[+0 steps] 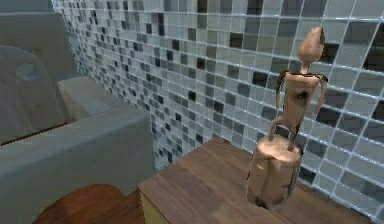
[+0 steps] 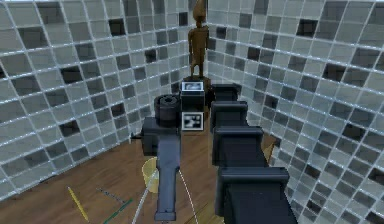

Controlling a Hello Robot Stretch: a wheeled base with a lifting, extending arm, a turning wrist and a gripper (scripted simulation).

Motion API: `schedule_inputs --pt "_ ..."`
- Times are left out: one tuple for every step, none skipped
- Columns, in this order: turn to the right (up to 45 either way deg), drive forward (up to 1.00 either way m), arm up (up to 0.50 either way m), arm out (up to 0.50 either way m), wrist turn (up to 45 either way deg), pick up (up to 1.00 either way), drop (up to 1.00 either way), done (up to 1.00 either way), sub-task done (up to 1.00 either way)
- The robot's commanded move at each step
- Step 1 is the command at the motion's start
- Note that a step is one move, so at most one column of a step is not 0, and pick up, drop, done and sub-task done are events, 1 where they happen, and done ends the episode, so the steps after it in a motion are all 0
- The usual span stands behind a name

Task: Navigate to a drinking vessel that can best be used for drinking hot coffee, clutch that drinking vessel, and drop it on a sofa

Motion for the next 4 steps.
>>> schedule_inputs --pt "0.0 0.0 0.0 0.0 45.0 0.0 0.0 0.0 0.0" --pt "0.0 0.0 0.0 0.0 45.0 0.0 0.0 0.0 0.0" --pt "0.0 0.0 0.0 0.0 45.0 0.0 0.0 0.0 0.0" --pt "0.0 0.0 0.0 0.0 18.0 0.0 0.0 0.0 0.0"
